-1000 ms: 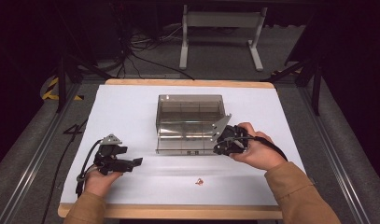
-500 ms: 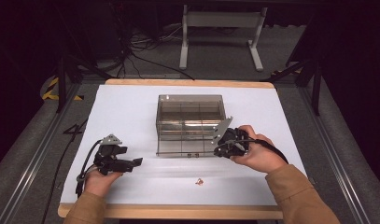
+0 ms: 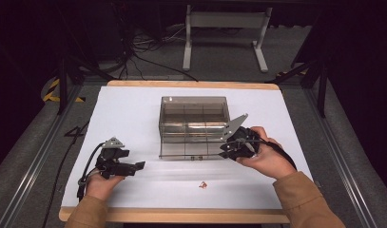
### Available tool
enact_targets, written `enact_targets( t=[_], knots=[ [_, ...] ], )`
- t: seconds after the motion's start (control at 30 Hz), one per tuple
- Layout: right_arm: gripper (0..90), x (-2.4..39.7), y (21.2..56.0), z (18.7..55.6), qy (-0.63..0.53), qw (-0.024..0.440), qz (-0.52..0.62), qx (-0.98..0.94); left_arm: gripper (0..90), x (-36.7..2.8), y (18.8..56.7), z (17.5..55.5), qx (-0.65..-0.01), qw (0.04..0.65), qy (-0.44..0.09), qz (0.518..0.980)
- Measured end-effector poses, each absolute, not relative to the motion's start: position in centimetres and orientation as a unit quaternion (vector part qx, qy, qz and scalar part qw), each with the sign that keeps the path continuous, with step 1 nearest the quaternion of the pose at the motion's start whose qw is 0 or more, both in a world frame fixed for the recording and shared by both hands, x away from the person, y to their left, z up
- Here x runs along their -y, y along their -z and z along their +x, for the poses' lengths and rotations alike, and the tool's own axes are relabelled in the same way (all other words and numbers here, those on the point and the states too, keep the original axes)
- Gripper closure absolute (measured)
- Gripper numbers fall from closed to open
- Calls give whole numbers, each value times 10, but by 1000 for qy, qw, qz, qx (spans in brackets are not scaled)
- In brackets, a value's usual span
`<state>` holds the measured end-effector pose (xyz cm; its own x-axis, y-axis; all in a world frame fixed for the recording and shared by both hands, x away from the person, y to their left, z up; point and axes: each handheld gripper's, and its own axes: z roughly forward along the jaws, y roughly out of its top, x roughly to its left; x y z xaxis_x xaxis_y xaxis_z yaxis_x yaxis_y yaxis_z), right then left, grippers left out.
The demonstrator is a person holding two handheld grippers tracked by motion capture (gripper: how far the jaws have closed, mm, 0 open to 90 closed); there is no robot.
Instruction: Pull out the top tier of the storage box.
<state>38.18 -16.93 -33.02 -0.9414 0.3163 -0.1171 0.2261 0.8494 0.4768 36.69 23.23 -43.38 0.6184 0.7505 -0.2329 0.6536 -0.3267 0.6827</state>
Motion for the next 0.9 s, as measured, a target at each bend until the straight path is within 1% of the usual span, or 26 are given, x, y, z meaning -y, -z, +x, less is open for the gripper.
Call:
enact_targets(
  t=[0.17,0.3,0.47,0.77,0.9],
  knots=[
    [714,174,323,373,-263,105,167,-945,154,-231,435,365,-429,389,-61,813],
    [706,176,322,365,-282,100,179,-937,154,-230,438,365,-427,386,-57,815],
    [691,172,330,354,-297,98,186,-931,154,-229,438,362,-424,382,-74,818],
    [662,161,344,343,-312,97,214,-921,155,-230,437,362,-426,386,-76,815],
    [651,156,349,342,-312,95,209,-922,155,-229,437,361,-427,386,-76,815]
  ],
)
